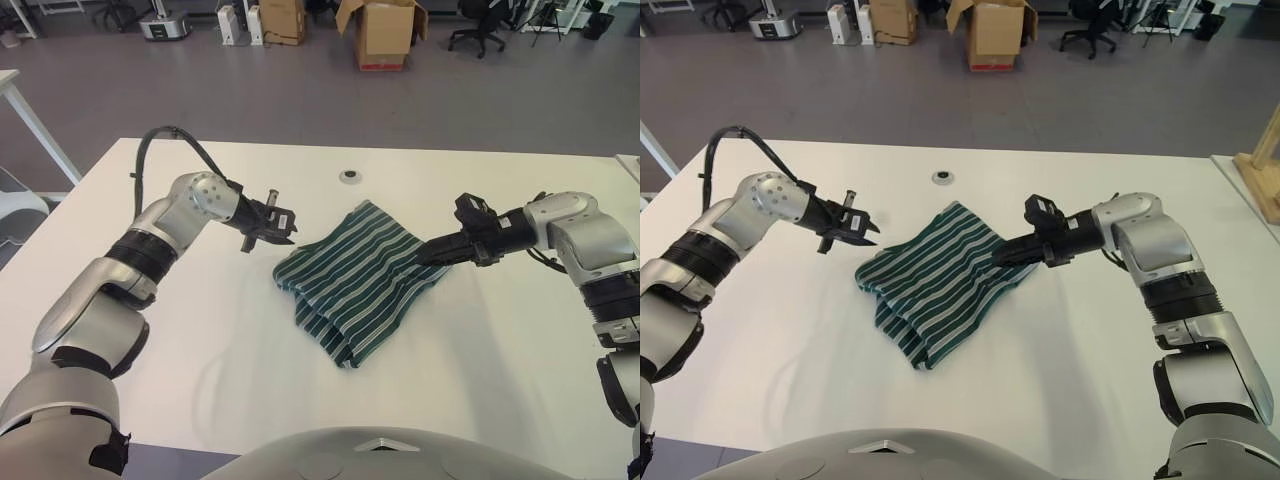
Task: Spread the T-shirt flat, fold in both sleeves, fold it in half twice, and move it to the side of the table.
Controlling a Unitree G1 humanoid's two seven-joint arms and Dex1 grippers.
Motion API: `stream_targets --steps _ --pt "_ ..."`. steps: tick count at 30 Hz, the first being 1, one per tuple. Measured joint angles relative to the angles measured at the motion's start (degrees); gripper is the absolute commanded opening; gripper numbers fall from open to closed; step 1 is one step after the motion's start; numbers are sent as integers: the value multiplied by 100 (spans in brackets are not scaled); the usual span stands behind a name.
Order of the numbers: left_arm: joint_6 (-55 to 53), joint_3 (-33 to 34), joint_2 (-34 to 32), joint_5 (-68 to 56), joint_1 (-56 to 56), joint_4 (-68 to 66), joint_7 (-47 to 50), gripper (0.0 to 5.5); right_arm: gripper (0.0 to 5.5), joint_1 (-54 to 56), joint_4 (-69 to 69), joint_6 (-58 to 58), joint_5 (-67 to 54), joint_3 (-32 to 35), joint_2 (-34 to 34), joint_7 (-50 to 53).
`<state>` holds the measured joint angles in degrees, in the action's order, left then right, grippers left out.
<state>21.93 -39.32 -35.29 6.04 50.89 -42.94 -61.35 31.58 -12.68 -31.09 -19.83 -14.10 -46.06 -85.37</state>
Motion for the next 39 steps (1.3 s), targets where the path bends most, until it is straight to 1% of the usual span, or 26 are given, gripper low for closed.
stream_targets --steps 1,3,4,6,8,10,11,13,15,17,19,20,21,22,23,24,25,26,27,29,30,31,32,34,37,39 --pt "474 -96 253 349 7 -557 238 123 98 -147 -54 96 259 -68 4 261" --pt "1148 -198 473 799 0 -1227 583 123 98 -283 -332 353 645 -160 82 758" --pt "1579 -197 548 934 4 -1559 811 123 98 -300 -741 563 930 -163 286 1304" --pt "2122 -144 599 1042 -26 -1896 1011 123 98 -312 -1366 909 1265 -222 658 1856" --pt "2630 -100 481 1031 -221 -1808 879 123 98 -67 -1932 1574 1599 -428 788 2037" --pt "2747 -82 140 696 -665 -1023 303 123 98 190 -2377 1973 1855 -558 934 2161" --pt "2515 -73 -216 310 -1050 -192 -152 123 98 283 -2571 2190 1962 -538 1073 2231" --pt "1700 -72 -859 -298 -1697 1445 -814 123 98 447 -2803 2542 1990 -514 1355 2369" --pt "876 -44 -1322 -613 -2199 2733 -1138 123 98 527 -2944 2832 1983 -461 1577 2405" --pt "64 30 -1667 -543 -2681 3857 -1293 123 98 630 -2912 2969 1872 -247 1698 2338" --pt "-565 226 -1690 -603 -2936 4260 -1224 123 98 701 -2495 2851 1488 166 1584 2226" --pt "-899 415 -1601 -801 -3074 4397 -1078 123 98 687 -2151 2568 1260 444 1465 2189" --pt "-952 692 -1380 -873 -3078 4313 -762 123 98 601 -1683 2175 1029 664 1315 2171" --pt "-805 988 -1222 -888 -2947 4086 -433 123 98 452 -1103 1794 819 854 1132 2117" --pt "-619 1257 -1193 -861 -2820 3790 -187 126 118 171 -532 1500 633 1010 916 2068" --pt "-424 1537 -1243 -870 -2785 3561 -59 141 137 -336 114 1333 567 1152 630 1988" --pt "-189 1796 -1409 -1024 -2983 3491 -80 164 163 -1217 742 1422 642 1218 247 1905" --pt "170 1940 -1478 -1166 -3308 3454 -104 181 180 -2082 1133 1835 922 1214 -60 1862" --pt "527 1985 -1503 -1225 -3600 3406 -102 194 195 -2700 1319 2196 1161 1196 -255 1862" --pt "2143 2046 -1573 -992 -4651 3108 50 237 243 -4356 2094 3401 1697 1239 -499 2073" --pt "2675 2052 -1630 -744 -4983 2973 157 250 257 -4676 2261 3906 1865 1266 -511 2213" --pt "3299 2120 -1704 -539 -5301 2897 323 254 260 -4950 2351 4485 2096 1302 -517 2389" --pt "3673 2170 -1728 -463 -5442 2821 443 254 260 -5071 2395 4868 2247 1307 -532 2509" --pt "4614 2548 -1365 351 -5653 2706 1081 254 260 -4999 2251 5855 2667 1115 -478 2852" --pt "5235 2852 -543 1615 -5629 2503 2069 254 260 -4658 1896 6711 3080 673 -181 3273" --pt "5401 2869 -275 2198 -5388 2358 2519 254 260 -4340 1656 7041 3180 377 2 3388"
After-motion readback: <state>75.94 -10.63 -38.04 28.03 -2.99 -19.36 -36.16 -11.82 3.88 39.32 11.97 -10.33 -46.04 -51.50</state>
